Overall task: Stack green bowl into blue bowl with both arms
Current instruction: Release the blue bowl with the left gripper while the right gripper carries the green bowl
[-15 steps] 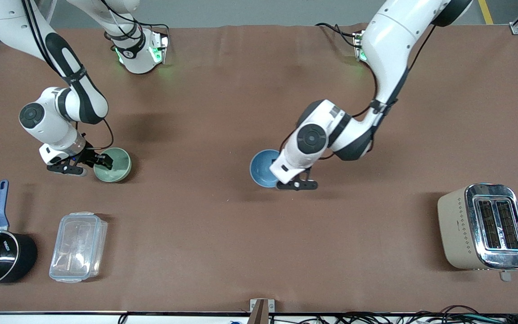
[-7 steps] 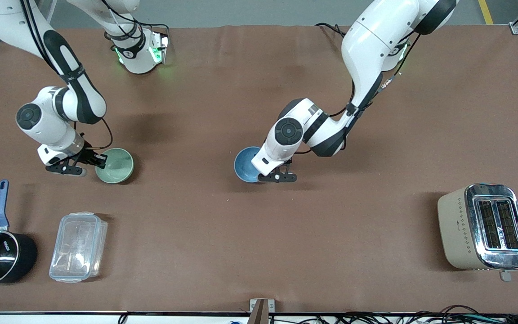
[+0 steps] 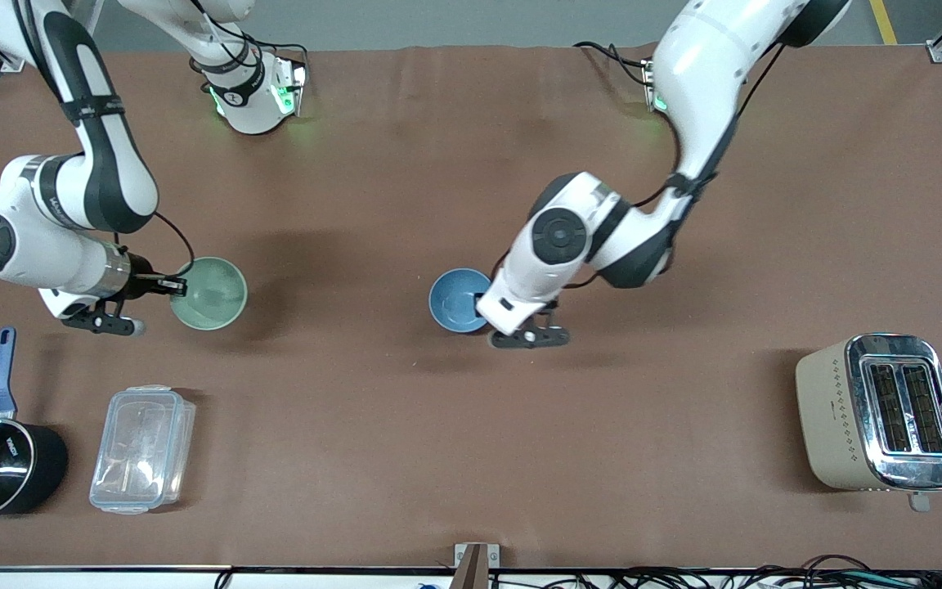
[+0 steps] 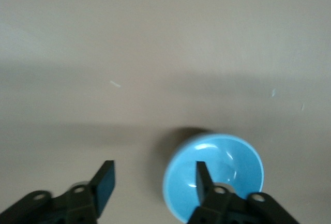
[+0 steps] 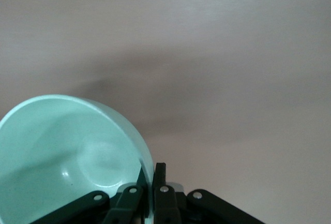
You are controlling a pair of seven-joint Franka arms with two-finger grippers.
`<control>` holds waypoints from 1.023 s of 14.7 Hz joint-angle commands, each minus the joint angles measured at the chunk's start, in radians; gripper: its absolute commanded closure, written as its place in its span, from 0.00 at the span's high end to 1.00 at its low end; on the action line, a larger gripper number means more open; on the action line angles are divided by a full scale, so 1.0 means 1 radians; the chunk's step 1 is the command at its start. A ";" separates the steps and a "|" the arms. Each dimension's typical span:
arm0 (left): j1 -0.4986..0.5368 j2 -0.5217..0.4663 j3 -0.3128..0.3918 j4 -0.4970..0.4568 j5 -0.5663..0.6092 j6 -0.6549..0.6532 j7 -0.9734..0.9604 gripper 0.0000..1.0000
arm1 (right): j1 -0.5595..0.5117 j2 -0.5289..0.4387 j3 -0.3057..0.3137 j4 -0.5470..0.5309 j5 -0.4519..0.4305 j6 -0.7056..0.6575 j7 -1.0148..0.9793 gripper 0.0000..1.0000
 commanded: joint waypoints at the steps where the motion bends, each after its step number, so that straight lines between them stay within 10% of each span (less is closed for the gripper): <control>1: 0.114 -0.146 0.003 -0.002 0.019 -0.124 0.077 1.00 | 0.160 0.004 -0.002 0.047 0.024 -0.032 0.194 0.00; 8: 0.437 -0.348 -0.009 0.060 0.027 -0.460 0.398 1.00 | 0.499 0.149 -0.005 0.203 0.086 0.163 0.641 0.00; 15: 0.511 -0.504 -0.001 0.057 0.019 -0.624 0.582 1.00 | 0.663 0.293 -0.012 0.280 0.072 0.284 0.805 0.01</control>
